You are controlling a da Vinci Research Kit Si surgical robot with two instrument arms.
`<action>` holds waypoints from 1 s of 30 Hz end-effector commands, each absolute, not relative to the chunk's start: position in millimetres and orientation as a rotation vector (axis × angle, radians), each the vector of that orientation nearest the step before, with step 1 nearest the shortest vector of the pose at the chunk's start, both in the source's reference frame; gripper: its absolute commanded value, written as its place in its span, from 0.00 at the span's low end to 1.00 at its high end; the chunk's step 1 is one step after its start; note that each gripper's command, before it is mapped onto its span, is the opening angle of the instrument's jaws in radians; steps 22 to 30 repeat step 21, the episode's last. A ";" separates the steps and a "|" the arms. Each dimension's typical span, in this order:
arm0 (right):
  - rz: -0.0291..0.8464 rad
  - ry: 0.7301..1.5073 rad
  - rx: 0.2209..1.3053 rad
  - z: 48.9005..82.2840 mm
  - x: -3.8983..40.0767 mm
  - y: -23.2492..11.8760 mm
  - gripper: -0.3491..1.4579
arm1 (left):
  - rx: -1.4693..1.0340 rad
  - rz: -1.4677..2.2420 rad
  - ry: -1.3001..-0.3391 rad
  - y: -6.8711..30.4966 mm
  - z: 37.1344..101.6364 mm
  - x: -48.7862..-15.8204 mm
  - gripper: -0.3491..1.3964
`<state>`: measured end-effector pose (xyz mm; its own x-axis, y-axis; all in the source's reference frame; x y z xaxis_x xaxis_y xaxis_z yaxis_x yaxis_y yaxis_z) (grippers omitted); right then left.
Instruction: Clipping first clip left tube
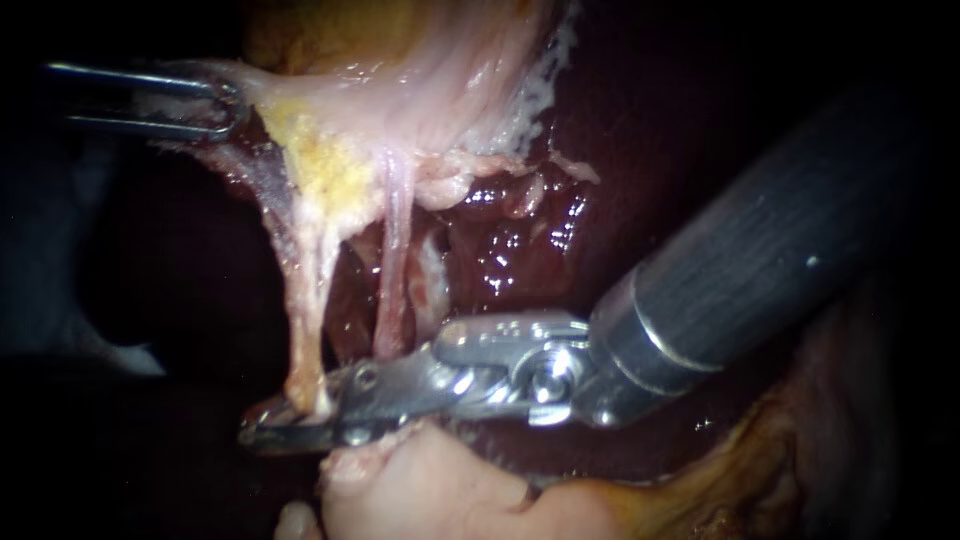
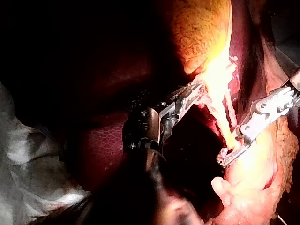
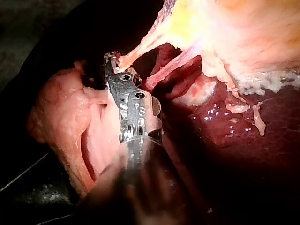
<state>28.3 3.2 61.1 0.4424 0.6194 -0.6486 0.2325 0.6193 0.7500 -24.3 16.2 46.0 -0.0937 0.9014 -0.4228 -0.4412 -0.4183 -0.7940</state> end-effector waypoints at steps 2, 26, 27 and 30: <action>0.299 1.092 0.919 61.1 28.2 3.4 0.00 | -1.149 1.702 -0.595 16.2 46.0 -24.3 0.00; 0.331 1.071 0.940 61.7 28.0 3.4 0.00 | -1.149 1.702 -0.596 16.3 46.0 -24.3 0.00; 0.331 1.071 0.940 61.7 28.0 3.4 0.00 | -1.149 1.702 -0.596 16.3 46.0 -24.3 0.00; 0.331 1.071 0.940 61.7 28.0 3.4 0.00 | -1.149 1.702 -0.596 16.3 46.0 -24.3 0.00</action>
